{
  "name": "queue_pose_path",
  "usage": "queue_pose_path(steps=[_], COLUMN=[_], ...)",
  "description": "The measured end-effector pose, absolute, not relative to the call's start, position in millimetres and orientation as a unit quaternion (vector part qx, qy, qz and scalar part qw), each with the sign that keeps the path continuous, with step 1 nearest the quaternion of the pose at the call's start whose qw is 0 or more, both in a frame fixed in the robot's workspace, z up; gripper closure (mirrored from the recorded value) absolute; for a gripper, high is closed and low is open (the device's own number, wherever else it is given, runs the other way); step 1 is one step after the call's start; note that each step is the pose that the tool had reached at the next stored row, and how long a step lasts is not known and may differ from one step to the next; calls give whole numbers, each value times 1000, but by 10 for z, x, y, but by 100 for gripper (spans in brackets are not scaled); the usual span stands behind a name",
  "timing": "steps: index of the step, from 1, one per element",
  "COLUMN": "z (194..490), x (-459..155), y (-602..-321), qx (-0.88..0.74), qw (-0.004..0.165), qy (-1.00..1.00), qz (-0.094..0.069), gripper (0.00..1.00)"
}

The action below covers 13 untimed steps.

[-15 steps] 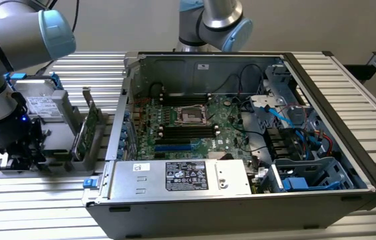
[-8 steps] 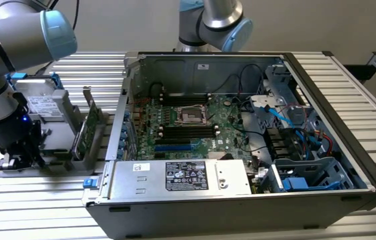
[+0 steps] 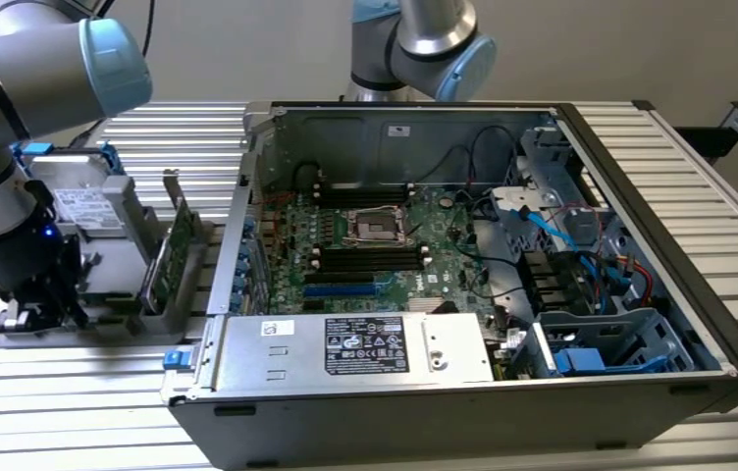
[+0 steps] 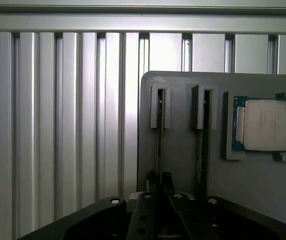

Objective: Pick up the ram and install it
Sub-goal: 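Pick up the ram and move it above insertion slot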

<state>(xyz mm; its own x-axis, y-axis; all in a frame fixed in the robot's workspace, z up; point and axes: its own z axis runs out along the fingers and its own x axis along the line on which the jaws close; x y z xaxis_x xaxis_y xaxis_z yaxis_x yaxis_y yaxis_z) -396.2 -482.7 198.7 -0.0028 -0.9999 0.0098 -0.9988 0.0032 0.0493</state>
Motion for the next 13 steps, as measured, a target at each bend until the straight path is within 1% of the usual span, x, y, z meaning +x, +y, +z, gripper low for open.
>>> queue_pose_path(steps=[13], z=[2168], x=[-3956], y=[-4827], qx=[706], qw=[23], qy=[-708], qz=[-20], gripper=[87])
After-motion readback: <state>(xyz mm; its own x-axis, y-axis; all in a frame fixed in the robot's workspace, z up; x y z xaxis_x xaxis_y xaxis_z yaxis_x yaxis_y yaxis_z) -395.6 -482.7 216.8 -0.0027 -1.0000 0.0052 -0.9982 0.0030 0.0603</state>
